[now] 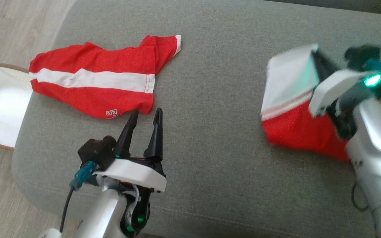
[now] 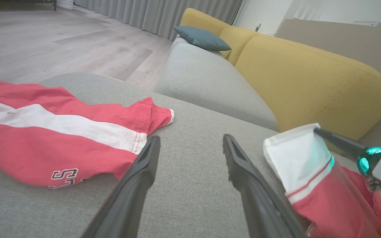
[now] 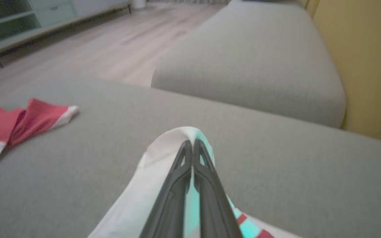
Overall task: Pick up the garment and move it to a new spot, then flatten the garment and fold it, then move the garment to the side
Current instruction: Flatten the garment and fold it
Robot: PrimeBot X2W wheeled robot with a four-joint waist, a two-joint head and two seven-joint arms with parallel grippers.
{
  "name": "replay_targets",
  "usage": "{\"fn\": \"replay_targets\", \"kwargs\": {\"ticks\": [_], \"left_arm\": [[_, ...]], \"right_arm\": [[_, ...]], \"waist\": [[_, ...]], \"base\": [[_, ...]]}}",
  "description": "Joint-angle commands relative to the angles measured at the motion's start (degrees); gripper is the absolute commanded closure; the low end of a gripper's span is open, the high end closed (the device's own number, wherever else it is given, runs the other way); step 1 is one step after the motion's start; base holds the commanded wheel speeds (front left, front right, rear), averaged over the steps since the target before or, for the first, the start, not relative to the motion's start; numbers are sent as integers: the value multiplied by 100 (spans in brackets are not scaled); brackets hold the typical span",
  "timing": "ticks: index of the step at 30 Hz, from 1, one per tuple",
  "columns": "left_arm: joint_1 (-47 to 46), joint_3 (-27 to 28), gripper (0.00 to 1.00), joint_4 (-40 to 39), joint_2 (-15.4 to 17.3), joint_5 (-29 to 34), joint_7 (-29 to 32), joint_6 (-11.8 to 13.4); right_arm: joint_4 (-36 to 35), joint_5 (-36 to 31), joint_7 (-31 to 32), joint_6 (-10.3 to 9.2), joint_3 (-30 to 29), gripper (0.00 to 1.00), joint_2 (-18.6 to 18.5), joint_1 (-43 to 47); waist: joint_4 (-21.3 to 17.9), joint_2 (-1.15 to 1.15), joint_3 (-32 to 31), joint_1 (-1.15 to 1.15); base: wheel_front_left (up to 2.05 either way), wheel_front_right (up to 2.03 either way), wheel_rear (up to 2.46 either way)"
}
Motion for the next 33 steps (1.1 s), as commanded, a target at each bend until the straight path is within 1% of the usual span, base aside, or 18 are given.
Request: {"fn": "replay_targets", "kwargs": {"ticks": [1, 4, 7, 9, 12, 16, 17, 21, 25, 31, 32, 33], "left_arm": [[-206, 180, 0, -185, 17, -44, -45, 40], [-197, 194, 0, -182, 17, -50, -45, 44], [-175, 210, 0, -177, 17, -52, -45, 50], [-147, 232, 0, -184, 17, -53, -45, 60], [-81, 290, 0, -202, 17, -56, -45, 81], [19, 331, 0, -194, 17, -64, -45, 78], [53, 343, 0, -193, 17, -63, -45, 76], [124, 394, 0, -186, 17, -37, -45, 78], [211, 464, 0, -151, 17, 19, -45, 57], [302, 561, 0, -122, 17, 84, -45, 7], [314, 568, 0, -120, 17, 84, -45, 2], [326, 575, 0, -120, 17, 83, -45, 1]], "right_arm": [[-248, -44, -129, 43, 14, 100, -35, -349], [-296, -164, -606, 43, -272, 100, 48, -730], [-368, -263, -984, 43, -354, 100, 208, -1073], [-451, -271, -1123, 43, -233, 100, 336, -1214], [-632, -183, -1118, 43, 245, 100, 530, -1188], [-982, 131, -996, 43, 974, 100, 774, -590], [-1182, 326, -901, 43, 1304, 100, 878, -110], [-1499, 432, -757, 43, 1878, 100, 1006, 883], [-1635, 384, -680, 43, 2151, 100, 1065, 1644], [-1637, 287, -444, 43, 2344, 100, 1079, 2195], [-1637, 255, -432, 43, 2321, 40, 1079, 2225], [-1637, 231, -422, 43, 2268, 0, 1080, 2246]], "waist": [[7, 0, -9, 0], [26, 0, -65, 0], [33, 0, -148, 0], [16, 0, -211, 0], [-50, 0, -309, 0], [-161, 0, -470, 0], [-220, 0, -551, 0], [-352, 0, -696, 0], [-500, 0, -803, 0], [-710, 0, -915, 0], [-743, 0, -934, 0], [-781, 0, -953, 0]], "base": [[0, 0, 0], [0, 0, 0], [0, 0, 0], [0, 0, 0], [0, 0, 0], [0, 0, 0], [0, 0, 0], [0, 0, 0], [0, 0, 0], [0, 0, 0], [0, 0, 0], [0, 0, 0]]}}
